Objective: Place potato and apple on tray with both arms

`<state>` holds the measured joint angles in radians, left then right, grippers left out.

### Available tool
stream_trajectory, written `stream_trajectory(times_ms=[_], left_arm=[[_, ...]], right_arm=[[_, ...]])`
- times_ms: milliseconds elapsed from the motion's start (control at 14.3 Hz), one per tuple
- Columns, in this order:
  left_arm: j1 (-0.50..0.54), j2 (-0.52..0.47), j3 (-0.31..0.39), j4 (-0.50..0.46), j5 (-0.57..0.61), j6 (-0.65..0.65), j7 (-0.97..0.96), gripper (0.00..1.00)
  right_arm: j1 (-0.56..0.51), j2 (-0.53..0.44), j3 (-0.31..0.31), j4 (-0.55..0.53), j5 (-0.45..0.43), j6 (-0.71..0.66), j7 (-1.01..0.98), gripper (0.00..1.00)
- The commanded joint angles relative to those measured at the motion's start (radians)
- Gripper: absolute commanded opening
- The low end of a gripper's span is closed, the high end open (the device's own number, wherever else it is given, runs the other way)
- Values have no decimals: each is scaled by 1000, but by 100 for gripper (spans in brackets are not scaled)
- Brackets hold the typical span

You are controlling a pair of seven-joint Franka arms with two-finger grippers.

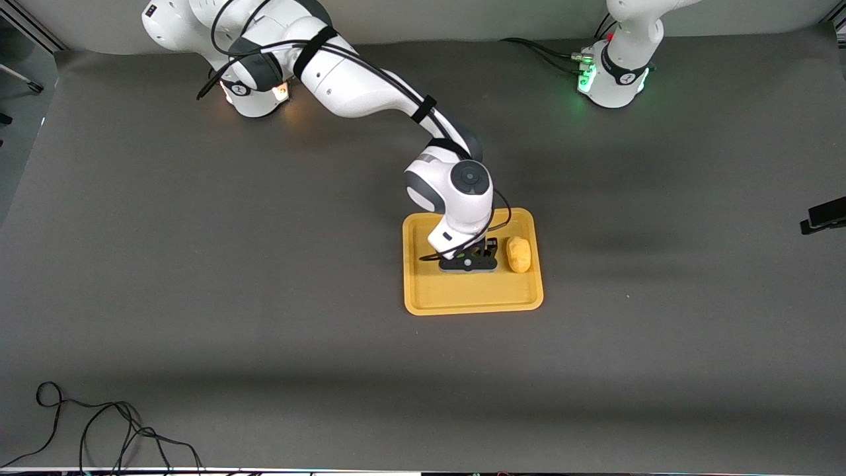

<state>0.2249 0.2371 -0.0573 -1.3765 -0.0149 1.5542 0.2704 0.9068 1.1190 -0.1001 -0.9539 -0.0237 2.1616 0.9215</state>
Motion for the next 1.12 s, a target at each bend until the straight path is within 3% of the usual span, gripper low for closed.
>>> stream_trajectory(times_ms=[0, 70, 140, 349, 488, 698, 907, 1047], left_arm=[[-236, -13, 260, 10, -69, -23, 67, 100], [-322, -13, 349, 10, -68, -26, 67, 99], [-349, -13, 373, 11, -63, -26, 69, 100], [-329, -27, 329, 13, -59, -31, 72, 100], [-276, -30, 237, 17, -53, -26, 69, 100], [-288, -30, 226, 20, -49, -23, 44, 100], [-289, -35, 217, 30, -49, -37, 36, 100], [-277, -36, 179, 33, -48, -40, -101, 100]], right_arm=[[1, 12, -1, 38, -18, -2, 19, 100], [0, -8, 0, 40, -16, -20, 22, 100], [0, -46, 0, 40, -13, -69, 20, 100], [-11, -164, 0, 41, -5, -224, 17, 100], [-32, -263, 5, 43, -5, -340, 13, 100], [-78, -382, 2, 41, -5, -498, -6, 100], [-161, -528, -1, 9, -2, -653, -177, 100], [-241, -687, 7, -172, -2, -652, -240, 100]])
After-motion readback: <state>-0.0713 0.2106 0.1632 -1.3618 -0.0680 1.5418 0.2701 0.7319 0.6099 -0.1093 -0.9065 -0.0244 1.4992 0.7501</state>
